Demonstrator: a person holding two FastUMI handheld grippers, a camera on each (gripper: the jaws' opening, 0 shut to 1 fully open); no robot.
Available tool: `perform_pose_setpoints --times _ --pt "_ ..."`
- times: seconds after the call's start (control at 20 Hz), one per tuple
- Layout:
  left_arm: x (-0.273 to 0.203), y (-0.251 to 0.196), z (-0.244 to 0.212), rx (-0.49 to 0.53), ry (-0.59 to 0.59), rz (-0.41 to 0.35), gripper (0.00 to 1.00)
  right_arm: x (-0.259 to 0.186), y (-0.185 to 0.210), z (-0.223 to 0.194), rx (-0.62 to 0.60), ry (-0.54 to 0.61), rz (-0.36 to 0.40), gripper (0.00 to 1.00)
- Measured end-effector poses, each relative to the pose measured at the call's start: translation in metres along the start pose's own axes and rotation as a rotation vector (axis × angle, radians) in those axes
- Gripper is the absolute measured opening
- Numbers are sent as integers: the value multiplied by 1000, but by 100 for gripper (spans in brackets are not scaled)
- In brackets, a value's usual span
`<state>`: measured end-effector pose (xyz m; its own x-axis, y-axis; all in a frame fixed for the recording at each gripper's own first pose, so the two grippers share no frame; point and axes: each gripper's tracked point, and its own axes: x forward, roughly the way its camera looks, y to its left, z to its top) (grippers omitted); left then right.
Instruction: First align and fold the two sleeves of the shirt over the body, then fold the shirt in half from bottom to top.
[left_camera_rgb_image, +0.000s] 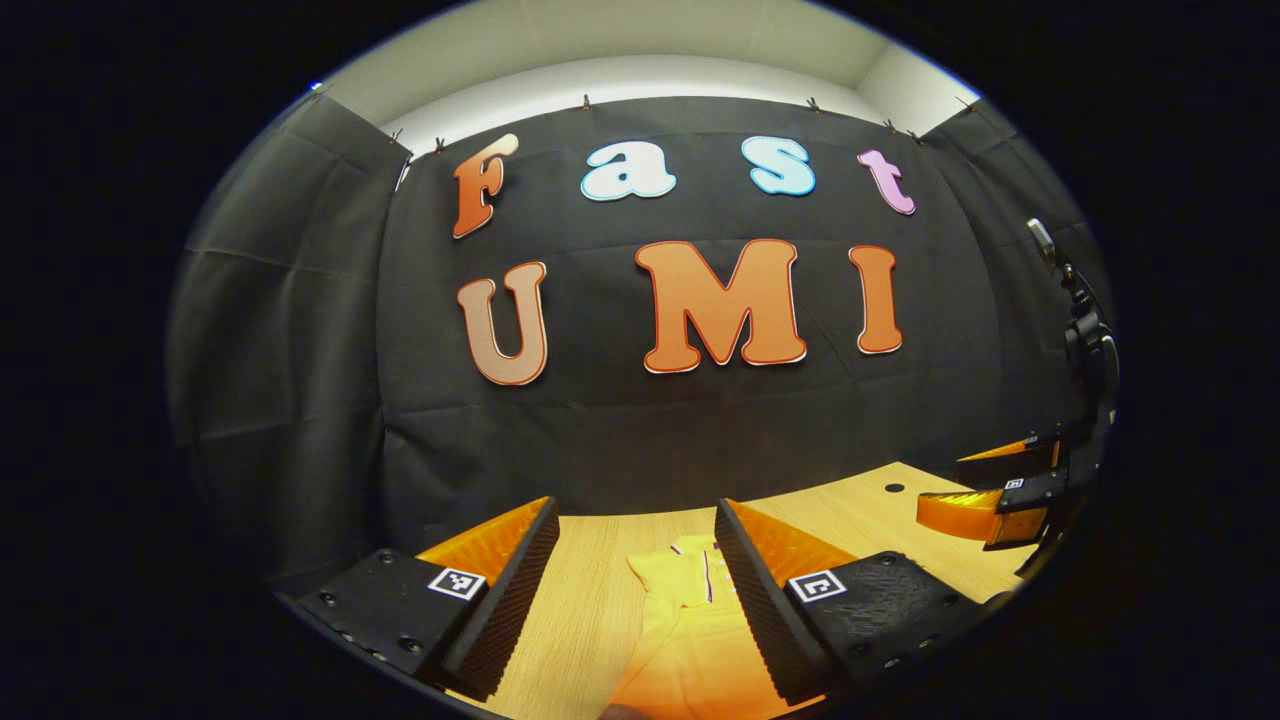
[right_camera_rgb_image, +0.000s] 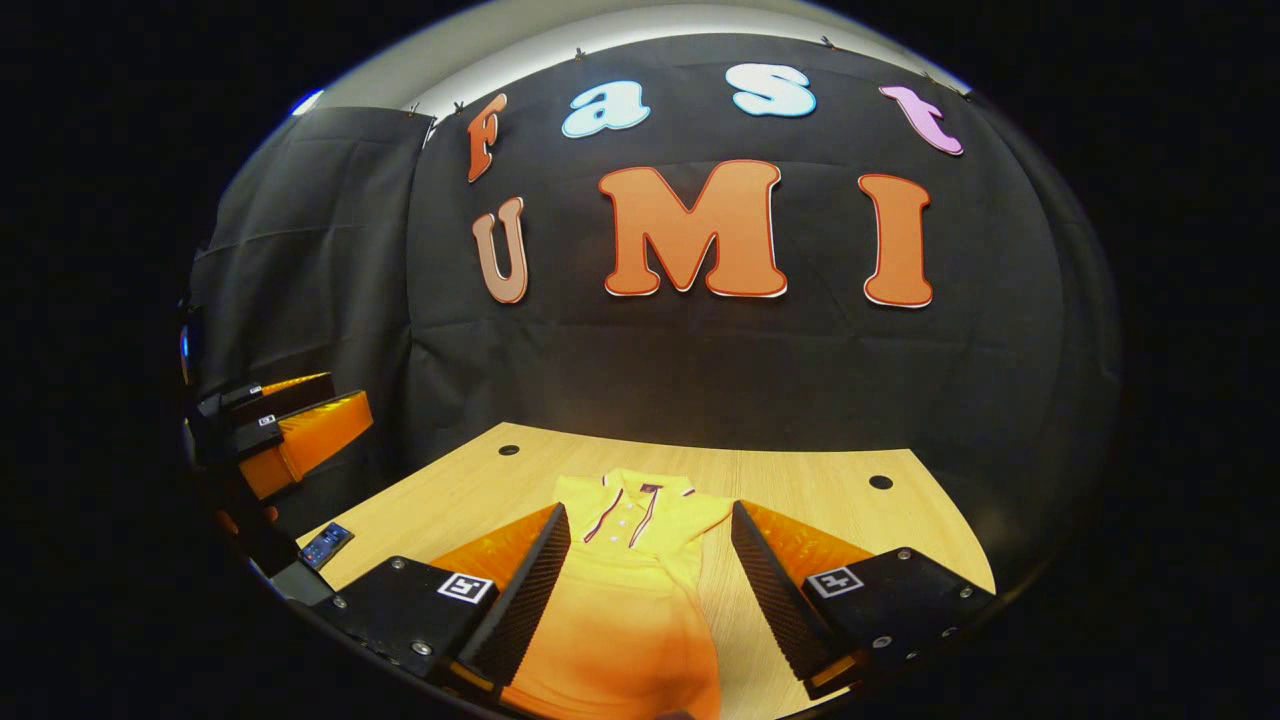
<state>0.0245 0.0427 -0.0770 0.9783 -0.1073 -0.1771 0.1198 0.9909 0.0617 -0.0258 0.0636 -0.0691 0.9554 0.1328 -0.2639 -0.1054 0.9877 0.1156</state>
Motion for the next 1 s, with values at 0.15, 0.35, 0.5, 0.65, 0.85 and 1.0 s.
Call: perform_pose_setpoints --times 0.15,0.35,0.5,0.65,0.85,1.0 --pt "-3 -2 3 4 -11 0 94 -3 0 6 -2 -18 -6 98" --pt "0 -5 -3 5 8 -10 94 -4 6 4 13 -22 5 98" --pt "4 -10 -22 -1 62 -14 92 -4 0 -20 3 44 5 98" --pt "7 -12 -72 -13 219 -32 92 -3 -11 -56 3 148 -1 98" --pt "-9 -15 -145 -47 471 -58 93 -13 -25 -112 24 327 15 98" --pt "-25 -14 -200 -70 650 -69 93 -22 -34 -161 44 492 8 99"
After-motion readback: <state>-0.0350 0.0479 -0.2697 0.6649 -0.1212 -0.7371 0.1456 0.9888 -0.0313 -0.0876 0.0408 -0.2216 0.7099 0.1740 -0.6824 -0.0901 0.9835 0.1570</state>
